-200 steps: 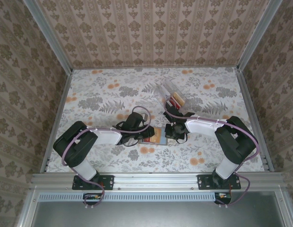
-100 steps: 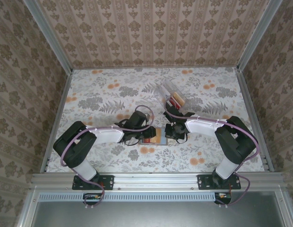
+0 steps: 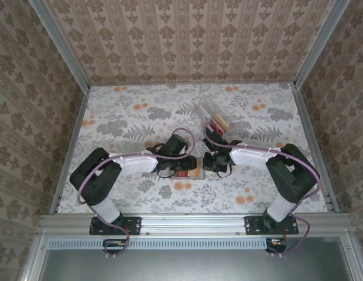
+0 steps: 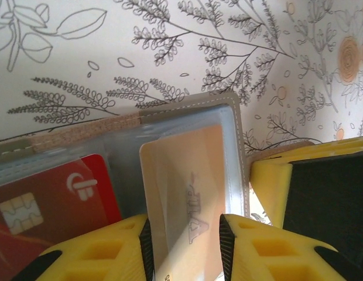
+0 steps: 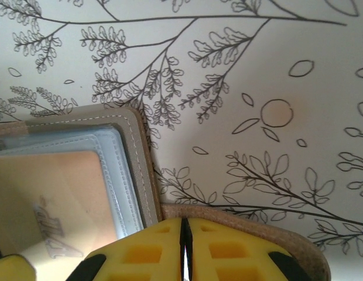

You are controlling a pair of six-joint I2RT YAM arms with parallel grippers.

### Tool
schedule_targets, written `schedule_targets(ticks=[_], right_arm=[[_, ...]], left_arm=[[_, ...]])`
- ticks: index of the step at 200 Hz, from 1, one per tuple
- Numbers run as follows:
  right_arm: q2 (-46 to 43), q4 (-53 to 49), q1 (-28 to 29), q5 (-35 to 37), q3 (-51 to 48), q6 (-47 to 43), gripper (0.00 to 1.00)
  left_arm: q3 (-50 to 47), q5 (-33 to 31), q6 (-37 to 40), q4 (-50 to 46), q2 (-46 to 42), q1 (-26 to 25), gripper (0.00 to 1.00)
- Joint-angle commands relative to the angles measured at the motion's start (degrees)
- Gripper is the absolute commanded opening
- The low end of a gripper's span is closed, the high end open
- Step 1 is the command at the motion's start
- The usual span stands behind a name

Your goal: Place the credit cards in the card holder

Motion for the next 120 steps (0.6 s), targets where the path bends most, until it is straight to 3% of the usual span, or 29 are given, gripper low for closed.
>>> schedule_targets(ticks=[1, 120], right_arm=[[1.1, 2.7, 0.4, -2.9, -2.4, 1.9, 0.13], [-1.7, 7.3, 1.3, -6.9, -5.9, 6.1, 0.10]], left_arm=[[1.7, 1.5, -2.1, -1.4, 0.9, -0.6, 0.38], [2.8, 0.4, -8.9, -3.0, 3.1, -0.6, 0.46]])
